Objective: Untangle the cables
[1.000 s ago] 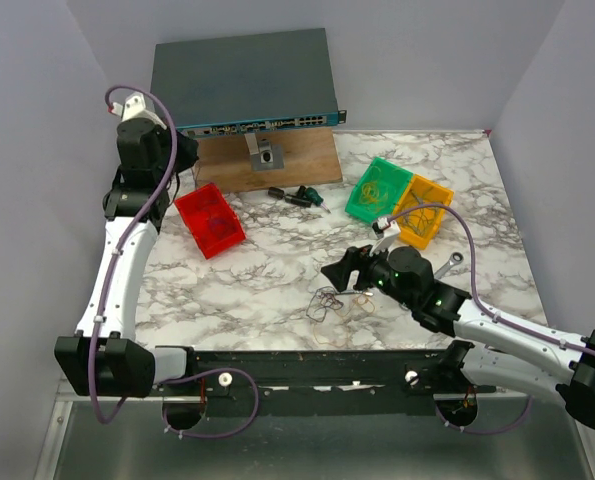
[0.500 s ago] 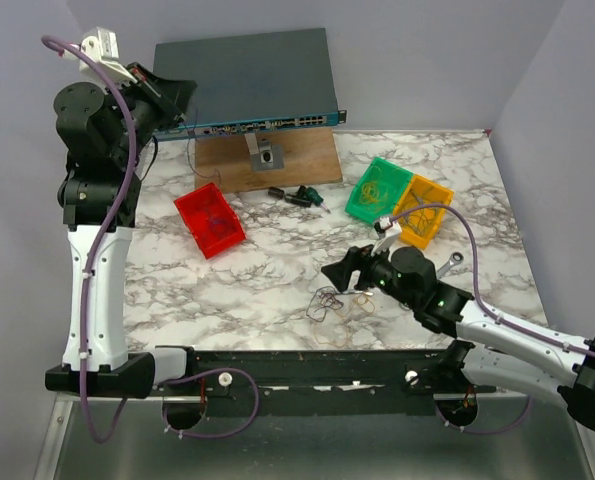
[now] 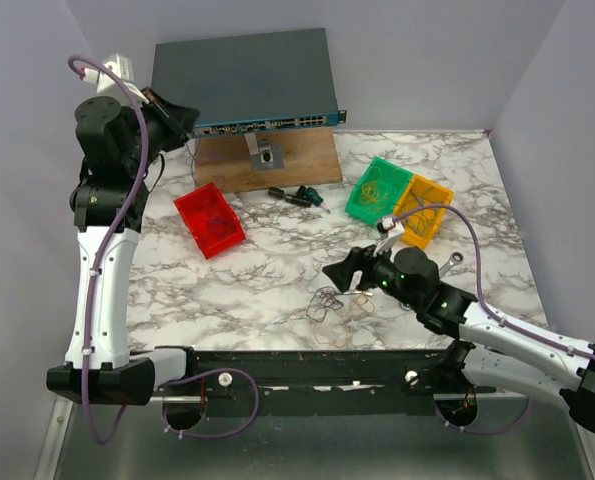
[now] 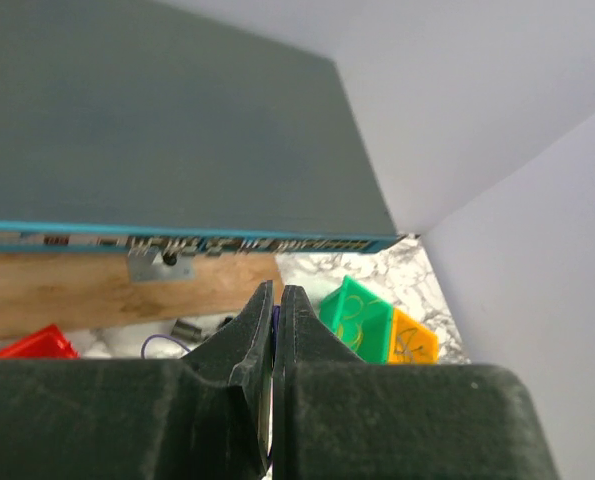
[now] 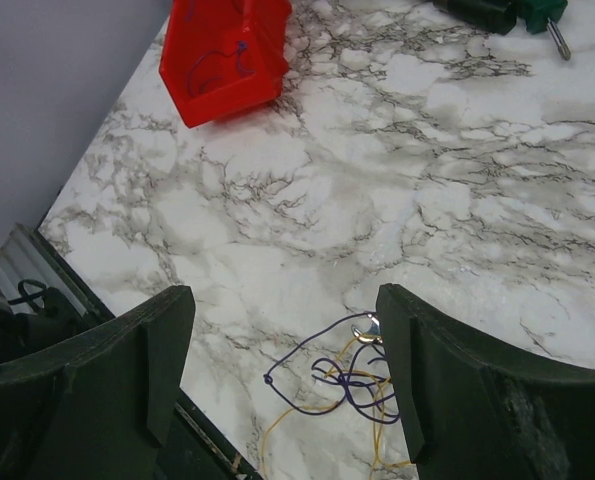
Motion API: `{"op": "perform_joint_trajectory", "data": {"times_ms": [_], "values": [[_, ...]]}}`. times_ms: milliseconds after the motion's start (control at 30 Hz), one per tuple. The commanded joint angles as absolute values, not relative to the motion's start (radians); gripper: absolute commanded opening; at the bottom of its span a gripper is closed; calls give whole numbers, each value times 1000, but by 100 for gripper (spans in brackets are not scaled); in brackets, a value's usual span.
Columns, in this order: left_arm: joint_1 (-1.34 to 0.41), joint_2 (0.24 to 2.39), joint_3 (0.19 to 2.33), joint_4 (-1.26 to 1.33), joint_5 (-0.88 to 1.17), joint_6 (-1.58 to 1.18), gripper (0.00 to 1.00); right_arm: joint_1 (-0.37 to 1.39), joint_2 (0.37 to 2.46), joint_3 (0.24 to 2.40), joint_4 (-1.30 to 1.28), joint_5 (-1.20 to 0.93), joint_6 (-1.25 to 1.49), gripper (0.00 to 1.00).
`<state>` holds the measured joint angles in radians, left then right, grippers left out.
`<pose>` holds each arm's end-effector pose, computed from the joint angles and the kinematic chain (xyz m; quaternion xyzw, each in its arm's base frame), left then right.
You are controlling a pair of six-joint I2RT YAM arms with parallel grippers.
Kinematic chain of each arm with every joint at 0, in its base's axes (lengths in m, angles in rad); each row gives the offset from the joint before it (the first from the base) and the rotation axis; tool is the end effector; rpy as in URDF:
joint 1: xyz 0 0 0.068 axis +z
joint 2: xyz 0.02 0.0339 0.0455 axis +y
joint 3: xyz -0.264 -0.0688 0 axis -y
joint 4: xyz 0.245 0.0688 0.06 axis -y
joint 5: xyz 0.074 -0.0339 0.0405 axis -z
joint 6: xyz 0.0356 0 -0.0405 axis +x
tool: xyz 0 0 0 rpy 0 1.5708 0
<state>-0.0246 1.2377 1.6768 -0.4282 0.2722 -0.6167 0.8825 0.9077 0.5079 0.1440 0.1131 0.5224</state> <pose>0.2379 -0.0154 0.5226 -0.1110 0.6946 -0.3126 0.6384 0.1380 0.1614 0.2538 -0.1075 0.7837 0.3601 0.4946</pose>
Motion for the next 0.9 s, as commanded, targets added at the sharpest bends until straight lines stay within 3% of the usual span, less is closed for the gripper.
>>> {"op": "perform_joint_trajectory", "data": {"times_ms": [0,400,867], "values": [[-12,1190,1539,-378,219,-611,0,885,888,518,112,99,512,82],[-9,1167,1190,-242,77,-617,0,884,848,514,78,114,508,82],[-9,1321,1036,-126,-180,-631,0,885,837,514,63,121,504,82]]}}
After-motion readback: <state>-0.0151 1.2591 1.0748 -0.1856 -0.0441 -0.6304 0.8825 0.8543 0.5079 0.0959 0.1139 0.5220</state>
